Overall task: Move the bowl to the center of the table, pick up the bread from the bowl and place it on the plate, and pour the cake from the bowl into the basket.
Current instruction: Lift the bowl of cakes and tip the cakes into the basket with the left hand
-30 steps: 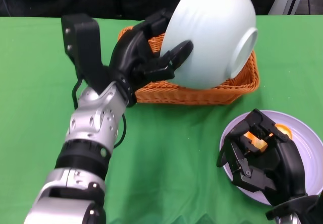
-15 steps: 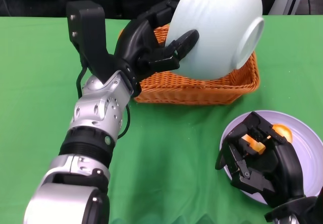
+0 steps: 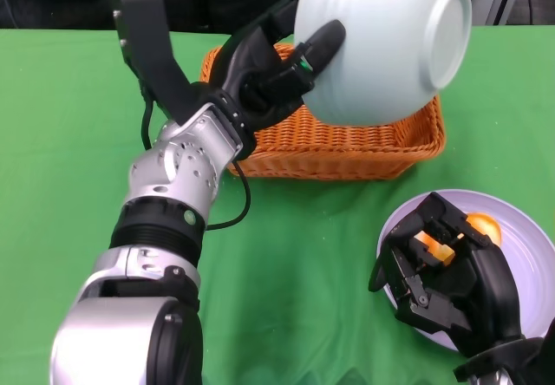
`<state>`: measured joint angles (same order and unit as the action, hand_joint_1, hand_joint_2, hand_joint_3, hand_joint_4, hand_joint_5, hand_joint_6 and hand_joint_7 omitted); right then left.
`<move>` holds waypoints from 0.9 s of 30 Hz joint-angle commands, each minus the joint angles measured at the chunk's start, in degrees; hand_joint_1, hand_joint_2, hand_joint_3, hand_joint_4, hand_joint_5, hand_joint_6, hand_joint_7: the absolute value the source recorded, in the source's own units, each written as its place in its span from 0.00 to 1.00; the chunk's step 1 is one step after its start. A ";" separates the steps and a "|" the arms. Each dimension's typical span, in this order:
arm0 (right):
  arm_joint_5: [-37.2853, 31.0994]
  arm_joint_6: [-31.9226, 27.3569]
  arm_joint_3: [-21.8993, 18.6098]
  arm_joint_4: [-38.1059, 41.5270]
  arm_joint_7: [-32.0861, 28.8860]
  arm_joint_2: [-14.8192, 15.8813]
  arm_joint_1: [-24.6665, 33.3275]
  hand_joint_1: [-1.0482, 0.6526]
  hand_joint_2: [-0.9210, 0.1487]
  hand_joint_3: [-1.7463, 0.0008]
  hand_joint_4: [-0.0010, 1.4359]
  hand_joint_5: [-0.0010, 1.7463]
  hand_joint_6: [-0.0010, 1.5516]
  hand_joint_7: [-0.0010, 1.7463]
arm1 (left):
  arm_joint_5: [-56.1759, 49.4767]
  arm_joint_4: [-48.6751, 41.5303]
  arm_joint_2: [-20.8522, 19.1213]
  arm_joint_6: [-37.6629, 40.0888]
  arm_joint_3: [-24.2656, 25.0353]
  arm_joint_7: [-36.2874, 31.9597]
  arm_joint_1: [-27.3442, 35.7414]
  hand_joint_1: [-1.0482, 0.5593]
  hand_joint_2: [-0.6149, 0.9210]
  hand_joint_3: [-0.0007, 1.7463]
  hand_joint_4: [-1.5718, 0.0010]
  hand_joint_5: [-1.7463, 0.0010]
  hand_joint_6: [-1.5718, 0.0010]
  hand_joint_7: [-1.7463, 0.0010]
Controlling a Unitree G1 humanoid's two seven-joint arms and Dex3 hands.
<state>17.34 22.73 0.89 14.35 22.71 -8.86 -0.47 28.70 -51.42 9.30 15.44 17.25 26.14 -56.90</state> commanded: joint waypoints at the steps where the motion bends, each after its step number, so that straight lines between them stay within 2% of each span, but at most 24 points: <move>1: -0.23 0.90 -0.25 0.05 -0.24 0.18 0.09 0.53 0.28 0.45 0.46 1.00 0.37 0.82 | 1.87 -0.14 -0.34 1.72 1.47 -0.80 -3.56 0.58 0.85 0.57 0.48 0.12 0.50 0.16; 3: -0.54 0.75 -0.20 -0.09 -0.38 0.23 0.18 0.53 0.28 0.45 0.46 1.00 0.37 0.82 | 3.23 -0.47 -0.35 3.80 2.93 -2.15 -4.11 0.58 0.86 0.56 0.48 0.12 0.50 0.16; 6: -0.58 0.99 -0.17 0.10 -0.02 0.25 0.22 0.54 0.26 0.46 0.46 1.00 0.36 0.83 | 6.18 -1.36 -0.48 7.70 5.81 -4.54 -5.22 0.57 0.89 0.52 0.55 0.07 0.53 0.15; 14: -0.62 1.14 -0.10 0.18 -0.11 0.08 0.22 0.54 0.27 0.46 0.46 1.00 0.36 0.83 | 6.72 -1.55 -0.58 9.37 7.11 -5.06 -5.81 0.57 0.92 0.47 0.58 0.03 0.55 0.14; 27: 0.13 0.22 -0.25 0.08 0.24 0.32 0.23 0.54 0.27 0.46 0.47 1.00 0.37 0.83 | 6.70 -1.97 -0.64 10.10 8.07 -5.66 -6.23 0.57 0.89 0.50 0.58 0.02 0.54 0.13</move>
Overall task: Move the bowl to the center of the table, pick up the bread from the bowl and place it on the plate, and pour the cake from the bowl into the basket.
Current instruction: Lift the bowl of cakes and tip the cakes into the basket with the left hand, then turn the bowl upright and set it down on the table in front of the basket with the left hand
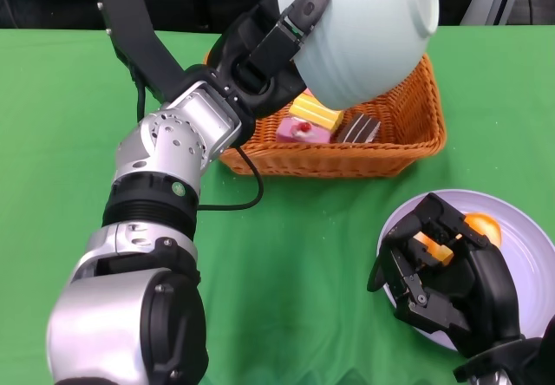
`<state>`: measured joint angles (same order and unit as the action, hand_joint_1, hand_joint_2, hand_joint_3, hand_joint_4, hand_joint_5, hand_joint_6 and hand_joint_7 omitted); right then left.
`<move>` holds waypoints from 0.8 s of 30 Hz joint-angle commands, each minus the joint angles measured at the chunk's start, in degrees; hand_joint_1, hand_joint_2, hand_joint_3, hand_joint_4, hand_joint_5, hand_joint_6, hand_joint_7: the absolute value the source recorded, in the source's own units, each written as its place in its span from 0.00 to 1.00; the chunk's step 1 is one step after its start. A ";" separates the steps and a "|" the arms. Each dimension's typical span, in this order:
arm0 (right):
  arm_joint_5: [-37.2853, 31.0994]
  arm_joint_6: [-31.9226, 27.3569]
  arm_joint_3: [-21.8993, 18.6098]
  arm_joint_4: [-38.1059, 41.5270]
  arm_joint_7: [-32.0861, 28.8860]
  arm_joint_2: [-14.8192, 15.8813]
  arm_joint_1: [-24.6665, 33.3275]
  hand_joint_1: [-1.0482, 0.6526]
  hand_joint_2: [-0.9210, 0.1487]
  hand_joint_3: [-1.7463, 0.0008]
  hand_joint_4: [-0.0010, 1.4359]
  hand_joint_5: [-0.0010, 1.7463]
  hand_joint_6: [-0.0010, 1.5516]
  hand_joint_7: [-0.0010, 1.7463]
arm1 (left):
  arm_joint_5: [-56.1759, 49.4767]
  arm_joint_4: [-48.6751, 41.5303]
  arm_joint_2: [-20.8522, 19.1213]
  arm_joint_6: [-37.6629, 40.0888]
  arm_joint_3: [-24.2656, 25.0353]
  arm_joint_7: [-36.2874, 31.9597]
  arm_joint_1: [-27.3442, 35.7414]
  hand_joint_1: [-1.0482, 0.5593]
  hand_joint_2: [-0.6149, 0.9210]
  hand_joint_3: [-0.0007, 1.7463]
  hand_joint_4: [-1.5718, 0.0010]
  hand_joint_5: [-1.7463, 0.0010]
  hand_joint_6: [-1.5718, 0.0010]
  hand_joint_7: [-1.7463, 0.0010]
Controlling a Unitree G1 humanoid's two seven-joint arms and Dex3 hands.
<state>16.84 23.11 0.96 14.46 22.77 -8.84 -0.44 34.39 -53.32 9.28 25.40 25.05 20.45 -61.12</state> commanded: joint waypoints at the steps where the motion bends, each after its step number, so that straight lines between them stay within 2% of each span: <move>1: 0.64 -0.18 -0.33 -0.04 0.17 0.31 0.21 0.54 0.27 0.46 0.47 1.00 0.37 0.83 | 1.01 -0.10 -0.62 0.14 0.31 0.06 -2.02 0.57 0.89 0.50 0.58 0.02 0.54 0.13; 9: 0.00 0.51 -0.28 0.10 -0.12 0.27 0.27 0.54 0.26 0.47 0.46 1.00 0.37 0.83 | 0.77 0.28 -0.81 0.02 0.14 0.32 -1.76 0.58 0.89 0.51 0.58 0.03 0.54 0.14; 12: -0.35 0.33 -0.22 -0.23 -0.71 0.12 0.43 0.54 0.27 0.47 0.46 1.00 0.37 0.83 | -2.31 1.62 -1.29 -4.12 -2.94 3.76 -0.46 0.57 0.89 0.51 0.54 0.08 0.53 0.17; 16: -0.24 -0.05 -0.28 -0.52 -0.98 0.19 0.24 0.53 0.27 0.46 0.46 1.00 0.36 0.84 | -6.20 2.97 -2.32 -11.02 -6.73 7.75 0.94 0.57 0.89 0.53 0.51 0.11 0.51 0.17; 24: 1.33 -2.47 -0.32 -1.86 -0.81 0.53 0.05 0.53 0.28 0.46 0.47 1.00 0.36 0.84 | -7.14 3.68 -3.52 -14.60 -7.57 8.54 1.10 0.57 0.83 0.59 0.50 0.10 0.48 0.18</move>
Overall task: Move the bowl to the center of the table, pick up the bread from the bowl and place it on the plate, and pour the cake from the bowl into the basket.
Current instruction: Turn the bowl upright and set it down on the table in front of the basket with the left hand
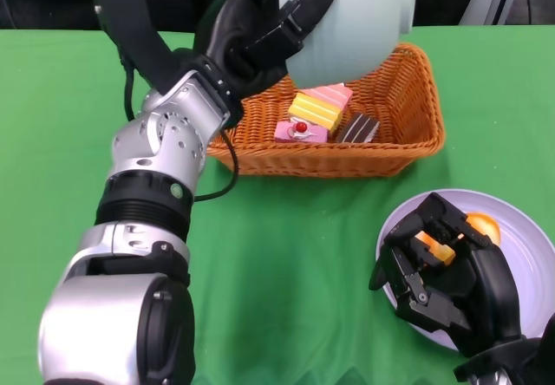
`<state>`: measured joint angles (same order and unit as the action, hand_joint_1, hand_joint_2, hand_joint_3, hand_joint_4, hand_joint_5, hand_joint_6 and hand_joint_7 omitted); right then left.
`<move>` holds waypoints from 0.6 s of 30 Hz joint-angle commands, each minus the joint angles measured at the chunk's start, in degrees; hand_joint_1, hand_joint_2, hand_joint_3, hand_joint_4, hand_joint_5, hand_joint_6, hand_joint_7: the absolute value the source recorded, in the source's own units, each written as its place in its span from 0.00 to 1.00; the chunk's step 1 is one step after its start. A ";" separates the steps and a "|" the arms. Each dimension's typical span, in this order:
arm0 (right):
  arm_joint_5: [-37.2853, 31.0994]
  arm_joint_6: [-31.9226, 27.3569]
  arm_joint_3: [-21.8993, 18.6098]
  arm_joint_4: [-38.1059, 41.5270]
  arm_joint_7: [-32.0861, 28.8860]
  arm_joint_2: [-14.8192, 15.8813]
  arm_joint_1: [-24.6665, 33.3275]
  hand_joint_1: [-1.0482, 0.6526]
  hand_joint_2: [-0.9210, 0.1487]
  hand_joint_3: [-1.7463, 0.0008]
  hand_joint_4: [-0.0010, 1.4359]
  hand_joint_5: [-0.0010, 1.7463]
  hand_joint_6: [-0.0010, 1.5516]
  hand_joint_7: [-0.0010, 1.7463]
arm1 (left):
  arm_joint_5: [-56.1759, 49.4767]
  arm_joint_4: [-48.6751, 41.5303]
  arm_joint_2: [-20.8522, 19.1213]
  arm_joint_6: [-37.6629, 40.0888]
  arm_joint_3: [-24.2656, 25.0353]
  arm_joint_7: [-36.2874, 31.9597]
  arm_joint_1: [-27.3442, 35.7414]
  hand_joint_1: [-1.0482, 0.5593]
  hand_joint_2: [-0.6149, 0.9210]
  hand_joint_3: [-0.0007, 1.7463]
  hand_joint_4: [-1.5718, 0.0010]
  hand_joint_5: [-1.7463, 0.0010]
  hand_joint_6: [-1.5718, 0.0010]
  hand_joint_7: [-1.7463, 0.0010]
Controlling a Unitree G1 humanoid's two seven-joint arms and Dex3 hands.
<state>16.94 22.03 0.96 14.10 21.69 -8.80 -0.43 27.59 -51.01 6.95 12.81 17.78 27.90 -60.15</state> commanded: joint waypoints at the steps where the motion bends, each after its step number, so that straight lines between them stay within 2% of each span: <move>1: 1.42 -1.78 -0.36 -1.72 0.30 0.54 0.06 0.53 0.29 0.46 0.47 1.00 0.36 0.84 | -0.68 1.52 -1.30 -2.63 -0.52 1.12 0.21 0.57 0.82 0.60 0.49 0.10 0.48 0.18; 7: 1.40 -1.60 -0.63 -2.12 0.31 0.69 -0.23 0.52 0.30 0.46 0.48 1.00 0.37 0.84 | -2.37 2.20 -2.75 -6.30 -1.98 2.67 0.31 0.57 0.81 0.62 0.48 0.12 0.46 0.21; 12: 1.76 -0.83 -1.10 -1.51 1.22 0.91 -1.11 0.52 0.30 0.45 0.49 1.00 0.38 0.84 | -3.68 3.61 -3.59 -9.12 -2.94 3.44 0.49 0.57 0.75 0.68 0.48 0.11 0.47 0.21; 18: 1.44 0.33 -1.62 -0.38 1.44 0.82 -1.90 0.52 0.30 0.44 0.50 1.00 0.37 0.85 | -8.53 6.84 -5.37 -19.75 -5.78 3.62 2.57 0.55 0.72 0.68 0.48 0.10 0.48 0.18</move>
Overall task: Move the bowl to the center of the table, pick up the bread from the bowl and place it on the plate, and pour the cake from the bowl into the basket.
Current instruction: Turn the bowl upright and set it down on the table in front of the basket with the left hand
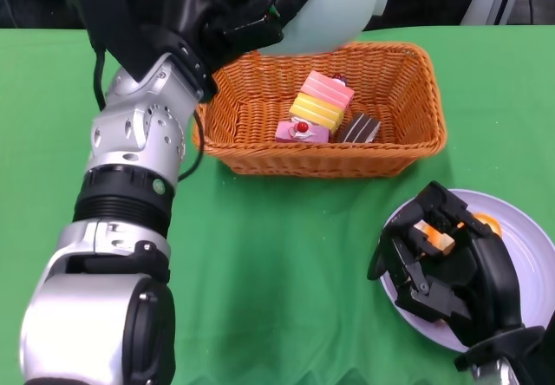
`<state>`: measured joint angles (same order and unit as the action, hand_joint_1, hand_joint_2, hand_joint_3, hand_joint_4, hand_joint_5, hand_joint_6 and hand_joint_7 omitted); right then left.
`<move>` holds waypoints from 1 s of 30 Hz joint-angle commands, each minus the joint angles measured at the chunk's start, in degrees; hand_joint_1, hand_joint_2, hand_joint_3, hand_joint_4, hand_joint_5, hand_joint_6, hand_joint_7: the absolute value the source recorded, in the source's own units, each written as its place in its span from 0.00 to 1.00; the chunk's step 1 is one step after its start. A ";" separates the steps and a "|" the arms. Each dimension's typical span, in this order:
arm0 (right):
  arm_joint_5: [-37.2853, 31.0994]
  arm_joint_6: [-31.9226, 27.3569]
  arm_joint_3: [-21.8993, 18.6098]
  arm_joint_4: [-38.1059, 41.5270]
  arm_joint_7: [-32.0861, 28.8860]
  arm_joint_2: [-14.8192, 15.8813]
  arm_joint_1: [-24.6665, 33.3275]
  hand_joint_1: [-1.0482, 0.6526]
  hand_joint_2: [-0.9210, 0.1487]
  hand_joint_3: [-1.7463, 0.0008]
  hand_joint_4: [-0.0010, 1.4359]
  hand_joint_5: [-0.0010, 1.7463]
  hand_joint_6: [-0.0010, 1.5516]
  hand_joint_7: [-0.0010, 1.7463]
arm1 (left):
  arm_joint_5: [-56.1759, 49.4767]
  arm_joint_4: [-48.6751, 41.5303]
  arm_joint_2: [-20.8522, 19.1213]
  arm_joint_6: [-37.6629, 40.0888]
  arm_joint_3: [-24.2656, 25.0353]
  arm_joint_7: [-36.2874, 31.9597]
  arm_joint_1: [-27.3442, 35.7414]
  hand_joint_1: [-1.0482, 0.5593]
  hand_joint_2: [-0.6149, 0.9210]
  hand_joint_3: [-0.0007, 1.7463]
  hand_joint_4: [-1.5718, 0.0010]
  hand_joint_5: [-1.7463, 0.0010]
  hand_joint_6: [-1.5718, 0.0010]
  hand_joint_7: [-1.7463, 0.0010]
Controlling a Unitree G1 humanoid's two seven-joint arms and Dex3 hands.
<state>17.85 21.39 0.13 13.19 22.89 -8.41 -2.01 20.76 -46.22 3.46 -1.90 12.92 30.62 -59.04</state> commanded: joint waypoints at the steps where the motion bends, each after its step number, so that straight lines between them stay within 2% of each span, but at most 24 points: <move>1: 0.54 0.93 -0.79 0.57 0.23 0.44 -0.35 0.51 0.30 0.44 0.50 1.00 0.37 0.85 | -2.36 2.39 -2.16 -6.43 -1.33 0.80 1.83 0.54 0.72 0.68 0.49 0.10 0.49 0.18; 5: 1.12 -0.18 -1.06 0.07 0.21 0.42 -0.46 0.51 0.31 0.44 0.50 1.00 0.37 0.85 | -4.09 5.14 -3.68 -10.18 -2.54 0.68 3.55 0.54 0.74 0.66 0.48 0.12 0.47 0.21; 11: 0.68 0.58 -1.40 0.28 0.35 0.52 -0.76 0.52 0.33 0.42 0.50 1.00 0.37 0.85 | -3.89 10.39 -5.86 -10.92 -2.97 0.83 6.59 0.54 0.76 0.63 0.45 0.15 0.45 0.23; 17: 0.20 -0.99 -1.52 -0.89 -0.68 0.79 -0.48 0.52 0.32 0.42 0.48 1.00 0.37 0.84 | -5.28 13.61 -8.54 -18.71 -3.79 2.18 10.72 0.58 0.76 0.65 0.47 0.12 0.47 0.21; 22: 0.64 -1.17 -2.03 -1.49 -0.33 1.10 -0.48 0.52 0.33 0.41 0.47 1.00 0.37 0.84 | -6.17 17.63 -9.38 -24.36 -3.97 1.27 15.86 0.59 0.79 0.62 0.46 0.16 0.48 0.23; 26: 1.00 -1.10 -2.47 -1.46 0.24 1.53 -0.76 0.53 0.31 0.42 0.47 1.00 0.38 0.82 | -9.00 19.56 -10.02 -30.38 -3.84 -0.99 19.26 0.58 0.81 0.57 0.48 0.14 0.50 0.19; 30: 1.46 -2.68 -2.64 -2.19 0.05 2.15 -1.10 0.53 0.32 0.42 0.48 1.00 0.38 0.82 | -13.94 21.34 -11.78 -37.81 -3.49 -4.76 23.45 0.58 0.86 0.50 0.52 0.08 0.57 0.12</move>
<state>18.87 19.29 -1.84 12.10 23.13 -7.17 -2.57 7.35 -26.51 -6.73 -36.99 8.94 27.32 -36.88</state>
